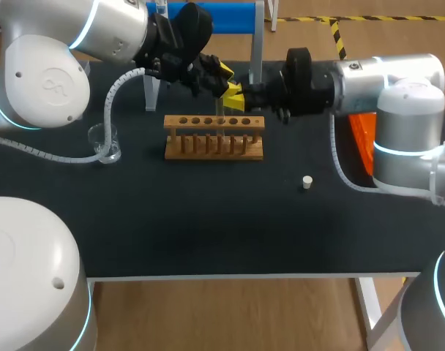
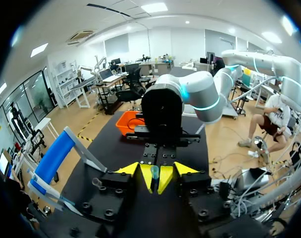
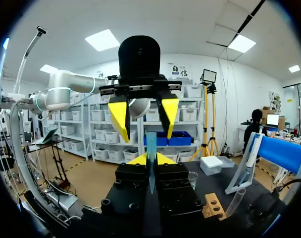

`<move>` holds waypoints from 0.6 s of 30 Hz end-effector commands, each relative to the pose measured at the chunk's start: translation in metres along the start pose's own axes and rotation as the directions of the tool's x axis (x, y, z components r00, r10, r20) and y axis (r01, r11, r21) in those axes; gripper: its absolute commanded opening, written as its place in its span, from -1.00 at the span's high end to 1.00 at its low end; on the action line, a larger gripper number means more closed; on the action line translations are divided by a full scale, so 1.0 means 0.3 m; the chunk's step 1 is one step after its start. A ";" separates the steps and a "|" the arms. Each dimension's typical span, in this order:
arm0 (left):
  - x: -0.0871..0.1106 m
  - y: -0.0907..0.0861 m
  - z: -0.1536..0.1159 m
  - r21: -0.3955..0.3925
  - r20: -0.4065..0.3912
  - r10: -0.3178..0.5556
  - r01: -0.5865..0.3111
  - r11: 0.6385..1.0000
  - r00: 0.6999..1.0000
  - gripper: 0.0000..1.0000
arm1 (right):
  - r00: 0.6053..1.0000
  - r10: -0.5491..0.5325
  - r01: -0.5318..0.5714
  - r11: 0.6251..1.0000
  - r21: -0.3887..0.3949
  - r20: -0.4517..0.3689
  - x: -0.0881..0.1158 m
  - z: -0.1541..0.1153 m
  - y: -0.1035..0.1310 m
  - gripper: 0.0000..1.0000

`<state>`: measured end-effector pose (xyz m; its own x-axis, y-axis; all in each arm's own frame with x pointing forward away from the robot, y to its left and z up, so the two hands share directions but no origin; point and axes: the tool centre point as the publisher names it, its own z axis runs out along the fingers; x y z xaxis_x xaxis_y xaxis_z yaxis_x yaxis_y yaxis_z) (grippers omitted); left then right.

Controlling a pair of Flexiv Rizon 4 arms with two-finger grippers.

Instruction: Invert the test tube, pick up the pipette, mount the tip to pipette, aspirate from beaker and dispense into the tube, eject the tip, return the pipette, and cap with the stopper.

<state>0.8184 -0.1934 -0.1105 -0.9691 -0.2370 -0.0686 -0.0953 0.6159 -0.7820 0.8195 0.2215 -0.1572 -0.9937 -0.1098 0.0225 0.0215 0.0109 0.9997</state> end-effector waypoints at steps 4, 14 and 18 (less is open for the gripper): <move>0.002 -0.003 -0.001 -0.005 0.001 -0.002 0.002 1.000 1.000 -1.00 | 1.000 0.005 -0.006 1.000 0.011 0.009 0.042 -0.108 -0.053 1.00; 0.002 -0.003 -0.001 -0.005 0.001 -0.002 0.002 1.000 1.000 -1.00 | 0.997 0.030 -0.032 0.999 0.026 0.071 0.084 -0.228 -0.150 1.00; 0.002 -0.003 -0.001 -0.005 0.001 -0.002 0.002 1.000 1.000 -1.00 | 0.997 0.030 -0.032 0.999 0.026 0.071 0.084 -0.228 -0.150 1.00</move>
<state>0.8183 -0.1933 -0.1105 -0.9691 -0.2371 -0.0687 -0.0953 0.6159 -0.7820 0.8070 0.1518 -0.2040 -0.9970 -0.0561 0.0534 0.0515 0.0346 0.9981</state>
